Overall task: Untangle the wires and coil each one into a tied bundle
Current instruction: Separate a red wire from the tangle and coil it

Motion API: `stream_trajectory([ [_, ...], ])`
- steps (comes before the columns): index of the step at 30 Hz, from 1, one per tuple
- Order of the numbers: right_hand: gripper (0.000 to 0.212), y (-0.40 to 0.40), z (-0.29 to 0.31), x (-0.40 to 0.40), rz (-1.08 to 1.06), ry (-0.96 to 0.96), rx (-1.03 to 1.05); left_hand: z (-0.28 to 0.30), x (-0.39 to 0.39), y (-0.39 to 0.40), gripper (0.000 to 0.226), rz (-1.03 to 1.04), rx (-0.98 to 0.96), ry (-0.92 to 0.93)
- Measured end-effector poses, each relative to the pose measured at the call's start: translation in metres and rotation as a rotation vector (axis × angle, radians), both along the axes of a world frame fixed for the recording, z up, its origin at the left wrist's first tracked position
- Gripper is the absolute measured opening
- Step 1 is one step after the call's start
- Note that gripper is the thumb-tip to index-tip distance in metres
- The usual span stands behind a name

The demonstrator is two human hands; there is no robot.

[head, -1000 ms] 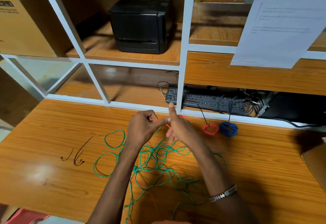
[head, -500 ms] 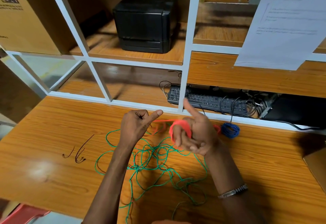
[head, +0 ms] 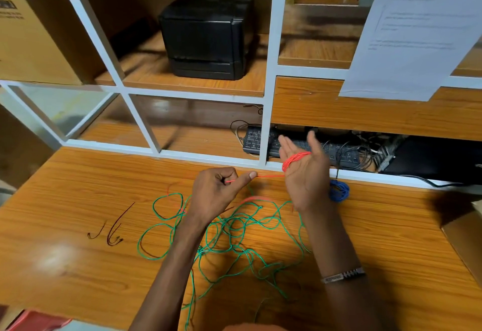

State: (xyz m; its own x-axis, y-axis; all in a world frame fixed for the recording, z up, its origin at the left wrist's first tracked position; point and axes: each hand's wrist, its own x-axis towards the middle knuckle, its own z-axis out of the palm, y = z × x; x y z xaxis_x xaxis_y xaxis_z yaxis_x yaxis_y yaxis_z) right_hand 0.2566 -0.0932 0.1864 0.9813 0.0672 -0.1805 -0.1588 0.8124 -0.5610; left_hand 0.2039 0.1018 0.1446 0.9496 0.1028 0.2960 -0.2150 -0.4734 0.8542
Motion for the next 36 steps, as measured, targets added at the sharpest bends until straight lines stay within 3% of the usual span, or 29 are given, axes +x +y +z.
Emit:
stream_trajectory([
  [4, 0.013, 0.015, -0.011, -0.008, 0.122, -0.035, -0.609, 0.005, 0.006, 0.003, 0.058, 0.048, -0.038, -0.009],
  [6, 0.033, 0.014, -0.022, -0.010, 0.278, -0.037, -0.887, 0.007, 0.007, 0.006, 0.051, 0.071, -0.049, -0.028],
  [8, 0.049, 0.017, -0.026, -0.011, 0.362, -0.021, -1.033, 0.011, 0.007, 0.004, 0.046, 0.100, -0.027, -0.064],
  [11, 0.063, 0.025, -0.015, -0.018, 0.550, -0.044, -0.974, 0.013, 0.009, 0.005, 0.040, 0.154, -0.032, -0.108],
  [14, 0.101, 0.028, -0.003, -0.029, 0.807, -0.098, -1.004, 0.012, 0.010, 0.010, 0.036, 0.150, -0.040, -0.126],
  [17, 0.122, 0.026, 0.003, -0.027, 1.011, -0.098, -0.802, 0.013, 0.008, 0.010, 0.034, 0.121, -0.074, -0.128],
  [20, 0.115, 0.013, 0.004, -0.024, 1.218, -0.156, -0.452, 0.010, 0.010, 0.019, 0.038, 0.072, -0.110, -0.095],
  [22, 0.104, 0.008, 0.003, -0.025, 1.241, -0.213, -0.188, 0.010, 0.010, 0.022, 0.041, 0.034, -0.135, -0.066],
  [25, 0.089, 0.014, 0.001, -0.029, 1.096, -0.272, 0.221, 0.014, 0.008, 0.014, 0.047, -0.055, -0.097, -0.037],
  [30, 0.072, 0.010, 0.006, -0.016, 0.784, -0.266, 0.621, 0.013, 0.007, 0.007, 0.059, -0.070, -0.027, 0.003],
  [33, 0.057, 0.001, 0.014, -0.008, 0.430, -0.199, 0.629, 0.013, 0.004, 0.008, 0.053, -0.022, -0.028, -0.004],
  [36, 0.061, -0.005, 0.023, -0.004, 0.207, -0.109, 0.654, 0.014, 0.000, 0.005, 0.054, -0.008, 0.000, -0.018],
])
